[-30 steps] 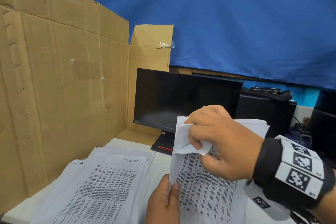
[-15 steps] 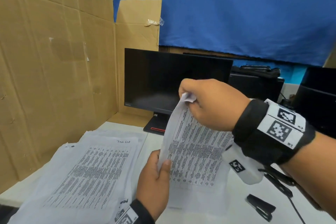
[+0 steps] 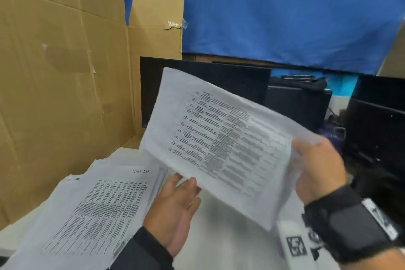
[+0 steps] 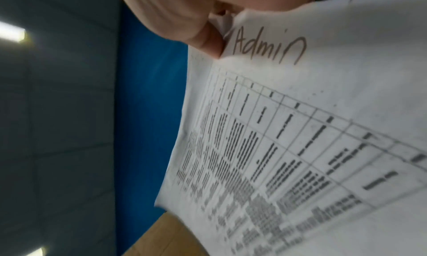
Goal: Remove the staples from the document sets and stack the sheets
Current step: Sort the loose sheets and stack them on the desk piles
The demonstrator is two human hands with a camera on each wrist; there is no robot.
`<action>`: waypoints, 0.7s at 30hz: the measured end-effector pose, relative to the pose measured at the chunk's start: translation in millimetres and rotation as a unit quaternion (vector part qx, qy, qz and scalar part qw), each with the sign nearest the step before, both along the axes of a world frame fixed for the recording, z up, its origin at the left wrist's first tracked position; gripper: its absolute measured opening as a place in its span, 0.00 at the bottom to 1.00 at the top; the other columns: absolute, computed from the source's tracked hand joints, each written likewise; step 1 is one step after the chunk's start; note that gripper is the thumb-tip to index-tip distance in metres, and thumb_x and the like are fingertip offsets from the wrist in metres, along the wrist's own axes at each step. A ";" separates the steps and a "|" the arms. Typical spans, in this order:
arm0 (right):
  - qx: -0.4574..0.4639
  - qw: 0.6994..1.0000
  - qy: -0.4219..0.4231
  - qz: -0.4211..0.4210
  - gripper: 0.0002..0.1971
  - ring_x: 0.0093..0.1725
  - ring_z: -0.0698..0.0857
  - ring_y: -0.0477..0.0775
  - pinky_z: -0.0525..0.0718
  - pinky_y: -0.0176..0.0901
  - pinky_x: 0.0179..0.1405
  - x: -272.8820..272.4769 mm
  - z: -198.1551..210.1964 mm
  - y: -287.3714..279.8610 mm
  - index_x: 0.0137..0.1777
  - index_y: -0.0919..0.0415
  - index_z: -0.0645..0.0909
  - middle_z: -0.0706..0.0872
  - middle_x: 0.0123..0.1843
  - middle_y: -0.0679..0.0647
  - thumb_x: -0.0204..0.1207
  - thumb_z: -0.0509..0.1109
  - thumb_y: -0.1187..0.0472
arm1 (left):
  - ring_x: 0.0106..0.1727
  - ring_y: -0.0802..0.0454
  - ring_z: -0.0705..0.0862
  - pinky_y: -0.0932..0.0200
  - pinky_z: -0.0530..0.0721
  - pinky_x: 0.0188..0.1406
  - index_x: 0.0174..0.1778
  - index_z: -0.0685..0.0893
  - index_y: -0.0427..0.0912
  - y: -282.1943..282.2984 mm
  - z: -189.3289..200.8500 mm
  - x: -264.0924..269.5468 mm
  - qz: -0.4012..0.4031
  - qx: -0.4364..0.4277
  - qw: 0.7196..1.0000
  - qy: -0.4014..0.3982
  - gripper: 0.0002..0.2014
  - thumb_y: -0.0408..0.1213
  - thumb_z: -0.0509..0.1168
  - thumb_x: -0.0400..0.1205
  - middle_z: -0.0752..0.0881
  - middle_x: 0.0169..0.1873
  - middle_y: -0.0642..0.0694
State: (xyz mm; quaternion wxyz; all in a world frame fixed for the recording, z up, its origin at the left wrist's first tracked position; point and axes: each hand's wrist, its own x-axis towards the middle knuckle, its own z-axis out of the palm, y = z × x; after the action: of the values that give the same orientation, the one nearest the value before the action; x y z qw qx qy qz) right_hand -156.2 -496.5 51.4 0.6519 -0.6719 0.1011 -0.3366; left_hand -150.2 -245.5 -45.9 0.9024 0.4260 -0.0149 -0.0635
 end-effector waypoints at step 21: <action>-0.138 0.982 -0.003 0.133 0.19 0.62 0.83 0.31 0.77 0.30 0.60 -60.6 -77.5 30.6 0.68 0.48 0.79 0.87 0.60 0.30 0.85 0.62 0.71 | 0.59 0.63 0.89 0.53 0.83 0.58 0.59 0.87 0.64 -1.6 24.0 -32.6 0.218 0.305 0.887 -0.269 0.13 0.45 0.60 0.86 0.93 0.54 0.62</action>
State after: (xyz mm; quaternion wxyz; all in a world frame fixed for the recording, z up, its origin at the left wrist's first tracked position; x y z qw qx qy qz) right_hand -216.7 -465.9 -26.2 0.5925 -0.7614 -0.0385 -0.2601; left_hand -182.8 -247.1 -21.9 0.6804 0.6738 -0.1432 0.2503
